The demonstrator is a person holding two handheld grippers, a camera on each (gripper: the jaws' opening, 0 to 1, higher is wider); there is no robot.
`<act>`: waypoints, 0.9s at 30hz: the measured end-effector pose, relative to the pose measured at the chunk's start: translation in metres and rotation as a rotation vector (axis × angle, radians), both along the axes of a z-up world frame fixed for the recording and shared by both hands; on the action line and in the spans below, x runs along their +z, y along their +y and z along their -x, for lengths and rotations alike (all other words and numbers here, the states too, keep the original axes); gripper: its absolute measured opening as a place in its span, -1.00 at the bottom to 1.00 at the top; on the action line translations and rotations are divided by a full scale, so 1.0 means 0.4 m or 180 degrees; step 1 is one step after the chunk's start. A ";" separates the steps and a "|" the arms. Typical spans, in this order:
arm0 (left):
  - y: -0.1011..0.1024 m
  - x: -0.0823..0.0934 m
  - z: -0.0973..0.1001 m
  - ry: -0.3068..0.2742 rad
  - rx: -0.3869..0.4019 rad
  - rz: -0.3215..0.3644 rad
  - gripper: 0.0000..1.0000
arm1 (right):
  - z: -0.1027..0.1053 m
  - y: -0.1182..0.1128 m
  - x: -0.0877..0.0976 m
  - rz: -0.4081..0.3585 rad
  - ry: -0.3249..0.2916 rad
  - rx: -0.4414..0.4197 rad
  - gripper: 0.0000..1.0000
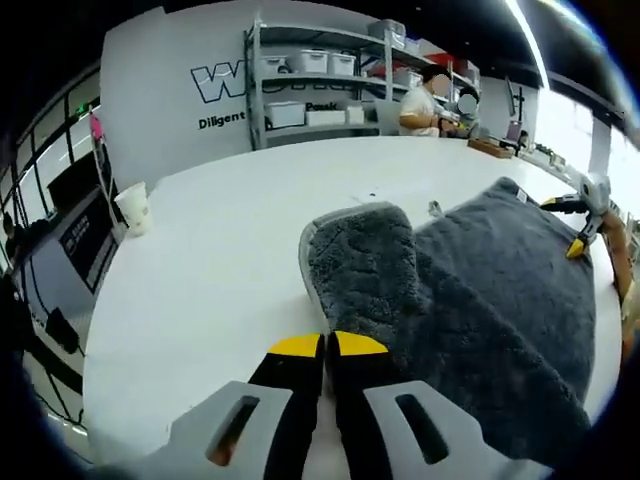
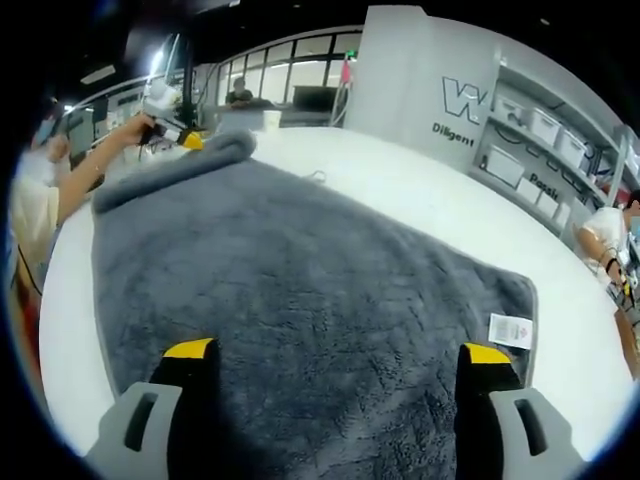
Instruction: Open the folded towel by lifting each exposed corner and separating the folded layers until the towel lies flat within the target outline without major curled edges
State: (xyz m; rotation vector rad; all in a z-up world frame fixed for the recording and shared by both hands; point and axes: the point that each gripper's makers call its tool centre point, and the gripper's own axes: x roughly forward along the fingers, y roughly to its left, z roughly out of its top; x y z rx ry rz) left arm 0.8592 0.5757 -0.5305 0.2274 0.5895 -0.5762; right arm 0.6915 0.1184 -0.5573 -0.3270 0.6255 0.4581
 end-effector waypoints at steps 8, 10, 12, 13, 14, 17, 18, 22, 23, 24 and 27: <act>0.109 -0.020 0.014 0.0017 0.0286 -0.0272 -0.94 | 0.000 -0.001 0.009 -0.0004 -0.0034 -0.0009 0.98; 0.135 -0.029 0.018 0.0027 0.0349 -0.0413 -0.94 | -0.001 -0.002 0.011 -0.0005 -0.0041 -0.0015 0.98; 0.155 -0.038 0.019 0.0046 0.0395 -0.0505 -0.94 | -0.001 -0.002 0.012 -0.0018 -0.0046 -0.0019 0.98; 0.162 -0.042 0.019 0.0056 0.0410 -0.0525 -0.94 | -0.002 -0.001 0.013 -0.0022 -0.0048 -0.0021 0.98; 0.168 -0.046 0.019 0.0066 0.0421 -0.0529 -0.94 | -0.002 -0.001 0.013 -0.0022 -0.0049 -0.0023 0.98; 0.183 -0.056 0.023 0.0079 0.0495 -0.0555 -0.94 | -0.002 0.000 0.014 -0.0021 -0.0052 -0.0019 0.98; 0.189 -0.059 0.022 0.0082 0.0519 -0.0584 -0.94 | -0.002 0.000 0.014 -0.0023 -0.0053 -0.0018 0.98; 0.207 -0.060 0.020 0.0071 0.0583 -0.0656 -0.94 | -0.002 -0.001 0.015 -0.0034 -0.0055 -0.0022 0.98; 0.211 -0.059 0.018 0.0065 0.0596 -0.0666 -0.94 | -0.003 -0.002 0.015 -0.0035 -0.0053 -0.0025 0.98; 0.217 -0.060 0.015 0.0057 0.0617 -0.0686 -0.94 | -0.003 -0.002 0.014 -0.0034 -0.0053 -0.0025 0.98; 0.223 -0.062 0.013 0.0045 0.0646 -0.0704 -0.94 | -0.002 -0.002 0.016 -0.0039 -0.0058 -0.0025 0.98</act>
